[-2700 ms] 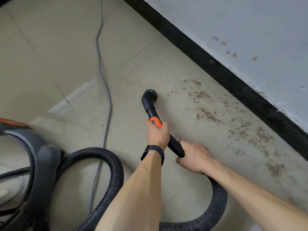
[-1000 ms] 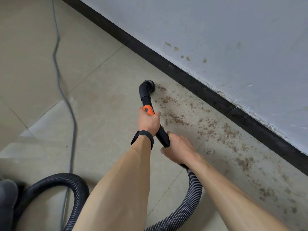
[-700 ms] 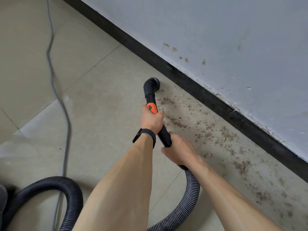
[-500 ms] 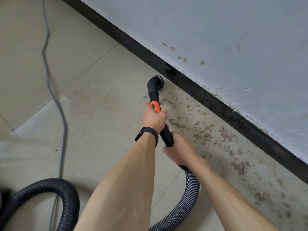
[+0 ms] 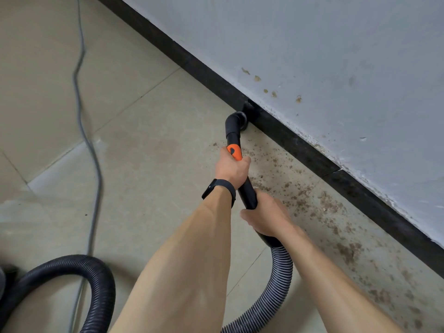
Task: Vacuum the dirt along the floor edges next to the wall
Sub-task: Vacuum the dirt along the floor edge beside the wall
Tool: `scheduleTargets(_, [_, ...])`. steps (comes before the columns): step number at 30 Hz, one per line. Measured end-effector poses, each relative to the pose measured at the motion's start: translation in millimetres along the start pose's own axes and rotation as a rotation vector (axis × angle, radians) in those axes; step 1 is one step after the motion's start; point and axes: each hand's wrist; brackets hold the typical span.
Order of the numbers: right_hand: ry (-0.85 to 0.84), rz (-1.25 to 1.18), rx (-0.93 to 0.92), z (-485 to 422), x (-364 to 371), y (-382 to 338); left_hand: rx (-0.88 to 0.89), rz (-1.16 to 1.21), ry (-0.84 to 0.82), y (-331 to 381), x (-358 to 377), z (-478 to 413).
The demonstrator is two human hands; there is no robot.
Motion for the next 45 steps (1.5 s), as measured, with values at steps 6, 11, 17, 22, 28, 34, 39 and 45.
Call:
scheduleTargets(6, [-0.104, 0.16, -0.093, 11.6, 25.4, -27.5, -0.11, 0.054, 0.111, -38.6, -40.1, 9.9])
scheduleTargets(11, [-0.175, 0.245, -0.148, 29.5, 49.3, -35.7, -0.186, 0.168, 0.169, -69.5, -61.9, 38.7])
scheduleTargets(17, [-0.207, 0.312, -0.16, 56.6, 56.2, -17.5, -0.235, 0.212, 0.238, -93.9, -48.7, 69.4])
scheduleTargets(22, [-0.175, 0.308, -0.13, 62.7, 47.6, -5.3, -0.23, 0.181, 0.206, -86.6, -32.1, 75.3])
scheduleTargets(28, [-0.127, 0.251, -0.112, 55.4, 35.5, -6.7, -0.199, 0.14, 0.161, -65.0, -25.6, 62.1])
scheduleTargets(34, [-0.118, 0.227, -0.12, 48.0, 33.1, -3.3, -0.196, 0.136, 0.148, -51.3, -23.9, 61.4])
scheduleTargets(39, [-0.098, 0.183, -0.115, 46.0, 28.8, 8.8, -0.17, 0.141, 0.13, -47.3, -13.6, 61.4])
scheduleTargets(45, [-0.082, 0.155, -0.103, 42.9, 23.8, 18.6, -0.152, 0.101, 0.112, -40.1, -1.5, 59.6])
Point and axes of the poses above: each hand's wrist, its own z-axis away from the middle knuckle, its own x-axis out of the palm, y = z × x, and after that the axes turned 14 degrees about -z, right-handed
